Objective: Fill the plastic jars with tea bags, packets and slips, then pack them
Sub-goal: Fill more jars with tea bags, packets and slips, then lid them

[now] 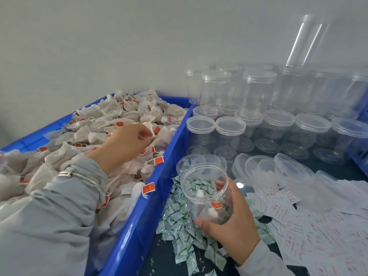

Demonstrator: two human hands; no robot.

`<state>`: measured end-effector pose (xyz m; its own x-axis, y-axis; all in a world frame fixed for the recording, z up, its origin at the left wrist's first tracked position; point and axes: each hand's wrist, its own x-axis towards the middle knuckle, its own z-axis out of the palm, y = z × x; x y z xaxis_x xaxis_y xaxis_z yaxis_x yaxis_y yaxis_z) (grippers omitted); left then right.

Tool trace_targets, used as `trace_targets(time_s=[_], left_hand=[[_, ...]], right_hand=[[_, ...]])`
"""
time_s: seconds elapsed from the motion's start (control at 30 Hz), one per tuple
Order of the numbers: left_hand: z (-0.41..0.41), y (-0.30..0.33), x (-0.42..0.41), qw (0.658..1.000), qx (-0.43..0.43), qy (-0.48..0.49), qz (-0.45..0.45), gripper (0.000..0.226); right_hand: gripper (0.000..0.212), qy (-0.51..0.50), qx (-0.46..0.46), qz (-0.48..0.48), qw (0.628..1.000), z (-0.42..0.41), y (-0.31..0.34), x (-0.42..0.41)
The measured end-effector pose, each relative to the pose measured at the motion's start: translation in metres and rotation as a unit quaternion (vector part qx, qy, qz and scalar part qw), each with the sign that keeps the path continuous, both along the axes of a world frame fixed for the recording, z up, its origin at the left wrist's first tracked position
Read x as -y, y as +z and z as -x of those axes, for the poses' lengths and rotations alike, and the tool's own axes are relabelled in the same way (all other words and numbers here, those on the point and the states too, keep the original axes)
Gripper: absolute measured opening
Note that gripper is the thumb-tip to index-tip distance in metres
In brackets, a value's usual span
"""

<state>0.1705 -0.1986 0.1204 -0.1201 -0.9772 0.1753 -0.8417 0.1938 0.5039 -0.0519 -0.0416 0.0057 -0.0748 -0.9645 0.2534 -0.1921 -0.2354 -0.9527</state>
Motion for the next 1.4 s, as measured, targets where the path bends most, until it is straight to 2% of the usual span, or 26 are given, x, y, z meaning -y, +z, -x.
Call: trace_targets(time_s=[0.13,0.27,0.47,0.6,0.67,0.7,0.77,0.83,0.9,0.97,1.03,1.13,1.2,1.27,1.4], left_hand=[[0.003,-0.006,-0.002,0.987,0.149,-0.031,-0.050,0.037],[0.005,-0.004,0.000,0.973,0.225,-0.021,-0.055,0.035],[-0.001,-0.002,0.003,0.980,0.194,0.023,-0.038,0.030],[-0.015,0.011,0.005,0.970,0.241,0.039,0.005,0.009],[-0.019,0.013,0.006,0.966,0.256,0.041,-0.001,0.036],[-0.020,0.014,0.006,0.969,0.243,0.041,-0.004,0.041],[-0.017,0.014,0.005,0.984,0.173,0.043,-0.010,0.031],[-0.009,0.015,0.001,0.998,0.001,0.045,-0.038,0.015],[-0.002,0.020,-0.005,0.969,-0.224,0.032,-0.098,0.009],[0.002,0.024,-0.011,0.918,-0.364,0.024,-0.153,0.011],[0.004,0.025,-0.013,0.904,-0.397,0.029,-0.156,0.008],[0.007,0.029,-0.015,0.899,-0.428,0.012,-0.095,0.010],[0.009,0.033,-0.018,0.882,-0.467,-0.028,-0.058,0.017],[0.014,0.037,-0.025,0.850,-0.516,-0.091,-0.054,0.019],[0.026,0.044,-0.043,0.776,-0.574,-0.231,-0.121,0.019]], right_hand=[[0.098,0.001,0.000,-0.004,1.000,0.000,0.000,0.001],[0.098,0.005,0.007,-0.004,1.000,0.000,-0.001,0.001],[0.095,0.007,0.017,0.003,1.000,0.001,-0.002,0.001],[0.092,0.009,0.014,0.018,1.000,0.001,-0.002,0.001],[0.094,0.012,0.017,0.024,0.999,0.001,-0.003,0.001],[0.095,0.014,0.020,0.024,0.999,0.002,-0.004,0.001],[0.094,0.014,0.018,0.025,0.999,0.002,-0.004,0.002],[0.092,0.010,0.010,0.024,1.000,0.001,-0.003,0.002],[0.093,0.011,0.016,0.021,1.000,0.001,-0.004,0.002],[0.096,0.016,0.024,0.015,0.999,0.002,-0.006,0.002],[0.097,0.019,0.027,0.011,0.999,0.002,-0.007,0.002],[0.097,0.014,0.023,0.011,1.000,0.002,-0.007,0.002],[0.096,0.012,0.024,0.009,1.000,0.001,-0.006,0.002],[0.096,0.009,0.022,0.007,1.000,0.001,-0.005,0.001],[0.095,0.006,0.026,0.000,1.000,0.000,-0.005,0.002]])
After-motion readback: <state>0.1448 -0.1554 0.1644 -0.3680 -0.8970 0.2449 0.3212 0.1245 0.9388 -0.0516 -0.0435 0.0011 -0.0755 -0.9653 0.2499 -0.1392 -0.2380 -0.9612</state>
